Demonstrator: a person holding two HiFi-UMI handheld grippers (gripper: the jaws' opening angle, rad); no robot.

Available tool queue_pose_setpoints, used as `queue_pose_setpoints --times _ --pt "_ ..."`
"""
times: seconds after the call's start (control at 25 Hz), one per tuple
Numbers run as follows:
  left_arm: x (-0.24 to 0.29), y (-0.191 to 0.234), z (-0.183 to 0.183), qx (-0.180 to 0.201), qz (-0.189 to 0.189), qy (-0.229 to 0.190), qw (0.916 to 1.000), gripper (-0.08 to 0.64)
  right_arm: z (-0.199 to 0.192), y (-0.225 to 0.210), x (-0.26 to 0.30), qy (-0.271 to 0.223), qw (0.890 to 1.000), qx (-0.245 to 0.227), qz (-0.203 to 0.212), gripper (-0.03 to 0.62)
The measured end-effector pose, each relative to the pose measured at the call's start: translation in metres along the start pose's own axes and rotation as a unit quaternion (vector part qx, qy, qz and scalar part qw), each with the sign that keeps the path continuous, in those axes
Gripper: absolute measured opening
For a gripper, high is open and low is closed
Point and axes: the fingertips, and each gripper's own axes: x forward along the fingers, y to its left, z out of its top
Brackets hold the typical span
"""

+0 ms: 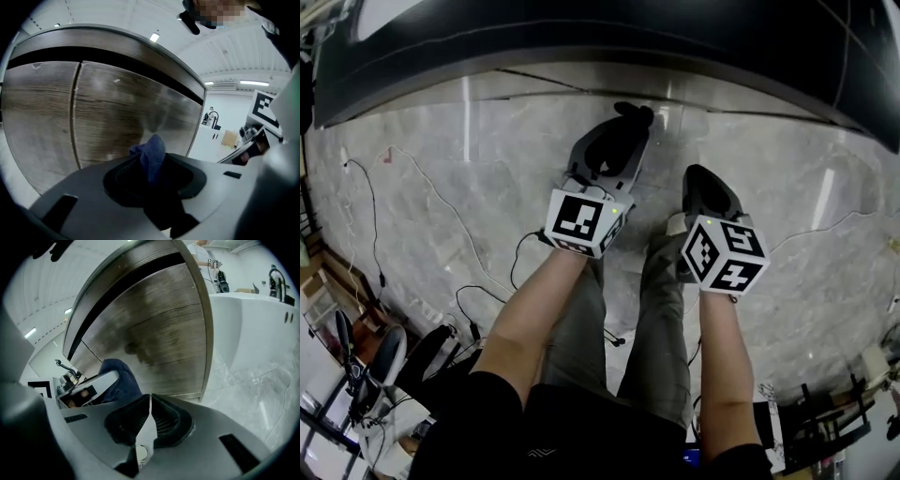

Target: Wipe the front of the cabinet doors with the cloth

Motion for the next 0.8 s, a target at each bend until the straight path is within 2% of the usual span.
queue_pose_setpoints --times 0.28,0.48,0.8 --pt "-0.035 0.071 -0.018 -0.030 0.065 -0.002 0.9974 0.127 -0.016 0.046 0.029 0.025 0.999 -0.035 0.021 0.038" --pt "-0.039 0.092 -0.027 -0.031 0.079 -0.003 0.9964 0.127 -0.015 0.057 0.049 0.027 0.998 -0.053 0.030 0.038" --pt "-0.023 0.121 -0.039 -0.008 0.083 0.003 0.9965 0.127 -0.012 0.075 0.071 0.032 0.995 -0.083 0.045 0.038"
